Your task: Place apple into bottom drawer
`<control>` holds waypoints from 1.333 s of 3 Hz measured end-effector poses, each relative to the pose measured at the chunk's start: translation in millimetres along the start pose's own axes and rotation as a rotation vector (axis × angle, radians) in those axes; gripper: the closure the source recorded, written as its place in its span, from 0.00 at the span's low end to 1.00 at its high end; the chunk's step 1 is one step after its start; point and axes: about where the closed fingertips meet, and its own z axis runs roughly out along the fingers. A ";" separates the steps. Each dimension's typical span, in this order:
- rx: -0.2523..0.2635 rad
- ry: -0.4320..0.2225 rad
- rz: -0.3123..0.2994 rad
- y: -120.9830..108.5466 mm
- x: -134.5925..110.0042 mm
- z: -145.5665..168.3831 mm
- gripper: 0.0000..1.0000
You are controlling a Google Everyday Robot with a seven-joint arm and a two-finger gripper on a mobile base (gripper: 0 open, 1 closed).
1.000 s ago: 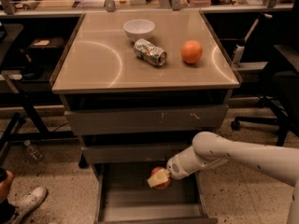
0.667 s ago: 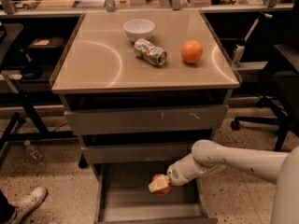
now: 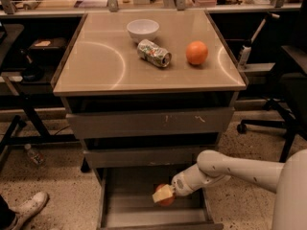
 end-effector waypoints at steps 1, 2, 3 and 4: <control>-0.039 -0.025 0.060 -33.6 15.1 27.7 1.00; -0.057 -0.048 0.107 -63.4 20.2 52.7 1.00; -0.093 -0.038 0.153 -78.5 21.1 92.1 1.00; -0.103 -0.038 0.163 -79.8 21.5 98.4 1.00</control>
Offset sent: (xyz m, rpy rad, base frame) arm 0.0131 -0.0145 -0.1261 0.0792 0.0904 -0.1482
